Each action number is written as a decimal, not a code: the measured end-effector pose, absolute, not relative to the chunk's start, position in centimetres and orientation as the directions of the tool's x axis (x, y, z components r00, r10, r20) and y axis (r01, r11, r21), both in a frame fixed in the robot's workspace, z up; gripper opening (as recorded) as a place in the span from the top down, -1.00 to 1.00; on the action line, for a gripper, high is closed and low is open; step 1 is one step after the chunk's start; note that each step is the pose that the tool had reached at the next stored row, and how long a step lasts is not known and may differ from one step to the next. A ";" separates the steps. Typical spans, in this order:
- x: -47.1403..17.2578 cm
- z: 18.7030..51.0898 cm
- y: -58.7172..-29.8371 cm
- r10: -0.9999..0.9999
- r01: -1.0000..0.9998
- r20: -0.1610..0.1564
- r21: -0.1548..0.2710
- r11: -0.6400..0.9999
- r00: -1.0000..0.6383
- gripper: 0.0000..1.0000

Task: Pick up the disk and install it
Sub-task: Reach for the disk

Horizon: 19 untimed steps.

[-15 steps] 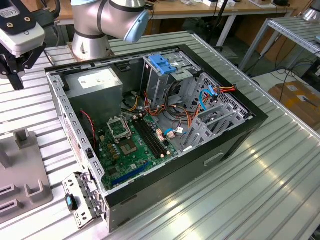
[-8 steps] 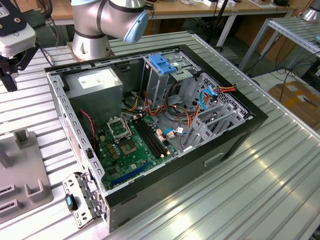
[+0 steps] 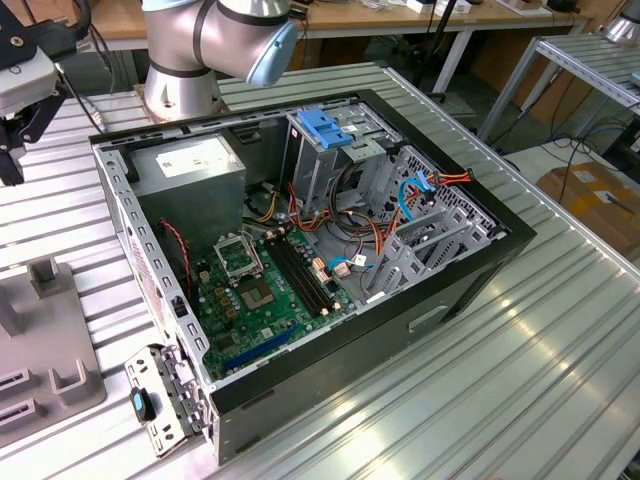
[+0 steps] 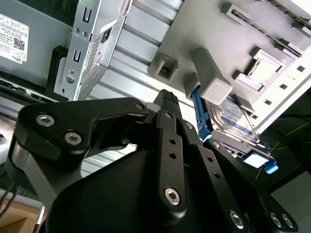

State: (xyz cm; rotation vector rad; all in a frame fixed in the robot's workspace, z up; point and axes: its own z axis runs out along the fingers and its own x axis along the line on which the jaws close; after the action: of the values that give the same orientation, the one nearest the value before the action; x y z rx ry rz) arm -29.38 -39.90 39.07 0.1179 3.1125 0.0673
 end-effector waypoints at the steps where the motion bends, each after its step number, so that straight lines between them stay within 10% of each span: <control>1: -29.5 39.1 -39.9 0.076 0.075 -0.025 0.044 0.996 -0.997 0.79; 19: -30.4 39.1 -39.9 0.076 0.075 -0.024 0.044 0.996 -0.997 0.79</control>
State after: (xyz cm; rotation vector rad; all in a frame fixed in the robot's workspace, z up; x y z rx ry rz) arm -30.43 -39.89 39.07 0.1180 3.1125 0.0673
